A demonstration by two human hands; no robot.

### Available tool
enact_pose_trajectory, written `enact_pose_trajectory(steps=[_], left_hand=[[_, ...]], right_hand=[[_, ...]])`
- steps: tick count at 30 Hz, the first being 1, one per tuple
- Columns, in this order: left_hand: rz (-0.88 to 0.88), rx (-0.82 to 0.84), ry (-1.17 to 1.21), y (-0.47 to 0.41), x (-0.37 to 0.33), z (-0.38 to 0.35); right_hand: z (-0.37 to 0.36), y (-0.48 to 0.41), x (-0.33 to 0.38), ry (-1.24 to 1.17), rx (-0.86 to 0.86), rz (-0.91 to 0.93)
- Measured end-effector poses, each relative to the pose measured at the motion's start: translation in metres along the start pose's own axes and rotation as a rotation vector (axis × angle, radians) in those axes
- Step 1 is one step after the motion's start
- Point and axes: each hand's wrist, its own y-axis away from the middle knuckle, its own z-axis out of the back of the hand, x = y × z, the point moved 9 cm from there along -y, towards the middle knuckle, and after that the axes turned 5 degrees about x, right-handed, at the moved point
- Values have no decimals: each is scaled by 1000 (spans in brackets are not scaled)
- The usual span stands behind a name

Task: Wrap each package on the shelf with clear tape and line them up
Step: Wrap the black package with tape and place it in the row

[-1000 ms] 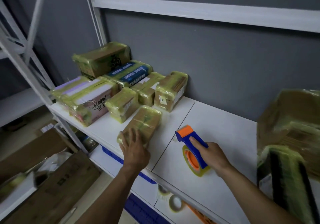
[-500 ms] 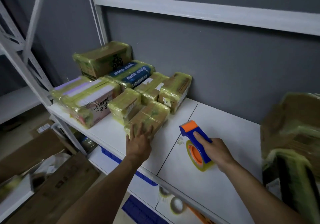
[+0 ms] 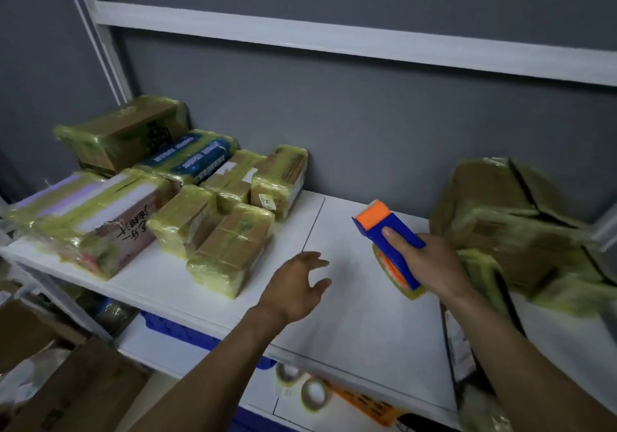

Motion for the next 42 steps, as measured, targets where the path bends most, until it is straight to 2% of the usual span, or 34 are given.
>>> enact_pose_trajectory(steps=[5,7,15,20,22,25,30,36,42], left_hand=[[-40,104,-15,-18,-65,-33],[-53,141,-9,-21,-96,-54],[-82,169,-126,-21,-194,-138],[94,374,-159,-9,-197,-188],[128,407,-91,-1,-192,-196],[156,338,80,1,-193,-188],[218,225,-102,6,-169,-147],[77,204,-470,8,-140,-101],[47,31,-383,30,-111,-86]], right_hand=[[73,14,-1,16,-69,65],[102,22,-9,102,-102,64],[173,40,-79,269,-140,51],[176,39,-111,244,-86,60],[172,41,-113,241,-62,85],[169,39,-106,227,-54,130],[157,35,-94,162,-4,202],[129,23,-91,168,56,193],[110,24,-74,267,89,237]])
